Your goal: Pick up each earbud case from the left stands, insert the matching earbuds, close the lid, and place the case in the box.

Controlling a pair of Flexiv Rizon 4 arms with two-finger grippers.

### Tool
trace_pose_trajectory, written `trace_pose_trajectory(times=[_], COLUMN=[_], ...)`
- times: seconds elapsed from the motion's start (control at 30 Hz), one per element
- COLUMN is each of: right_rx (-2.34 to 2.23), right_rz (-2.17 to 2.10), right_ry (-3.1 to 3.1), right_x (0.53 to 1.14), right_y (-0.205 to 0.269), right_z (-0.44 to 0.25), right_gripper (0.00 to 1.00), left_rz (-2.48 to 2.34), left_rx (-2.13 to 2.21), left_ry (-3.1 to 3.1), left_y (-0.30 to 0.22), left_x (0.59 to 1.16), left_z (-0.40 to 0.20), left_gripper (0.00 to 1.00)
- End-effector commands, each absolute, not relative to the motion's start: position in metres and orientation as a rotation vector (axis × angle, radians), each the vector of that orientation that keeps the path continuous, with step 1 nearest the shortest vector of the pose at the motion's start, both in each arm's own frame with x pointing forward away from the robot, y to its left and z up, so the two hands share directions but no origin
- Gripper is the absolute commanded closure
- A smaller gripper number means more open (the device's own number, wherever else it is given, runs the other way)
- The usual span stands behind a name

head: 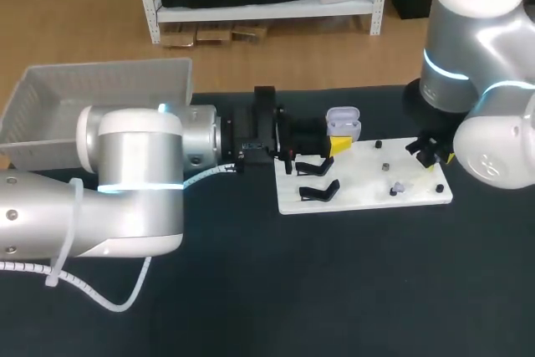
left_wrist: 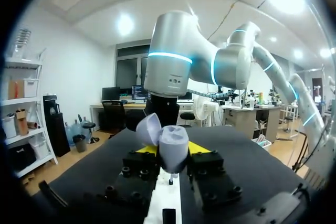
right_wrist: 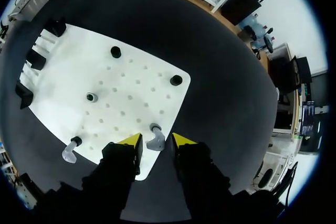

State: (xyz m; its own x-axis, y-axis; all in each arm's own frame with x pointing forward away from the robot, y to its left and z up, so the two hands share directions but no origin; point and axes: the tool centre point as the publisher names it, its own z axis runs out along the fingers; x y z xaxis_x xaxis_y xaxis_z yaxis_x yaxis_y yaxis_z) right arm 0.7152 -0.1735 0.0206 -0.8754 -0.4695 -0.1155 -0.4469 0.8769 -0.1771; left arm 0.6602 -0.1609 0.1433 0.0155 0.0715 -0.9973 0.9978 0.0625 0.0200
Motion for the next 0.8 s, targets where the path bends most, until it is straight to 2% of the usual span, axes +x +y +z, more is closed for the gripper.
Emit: trace_pose_trajectory(times=[0.03,0.23,0.27,0.33,0.57,0.8], right_rx=[-0.708,-0.709,-0.708,-0.705,-0.694,-0.674], right_rz=[-0.222,-0.229,-0.231,-0.235,-0.248,-0.272], right_ry=[2.894,2.902,2.903,2.904,2.913,2.915], right_x=[0.715,0.714,0.714,0.714,0.713,0.703], right_y=[-0.172,-0.172,-0.172,-0.173,-0.174,-0.175], right_z=[0.021,0.02,0.02,0.02,0.023,0.056], right_gripper=[0.75,0.75,0.8,1.0,1.0,1.0], left_rz=[-1.107,-1.107,-1.107,-1.107,-1.107,-1.107], left_rx=[1.212,1.212,1.212,1.212,1.212,1.212], left_ry=[1.272,1.272,1.272,1.272,1.272,1.272], left_y=[-0.161,-0.161,-0.161,-0.161,-0.161,-0.161], left_x=[0.658,0.658,0.658,0.658,0.658,0.658], left_z=[0.142,0.142,0.142,0.142,0.142,0.142], left_gripper=[1.0,1.0,1.0,1.0,1.0,1.0])
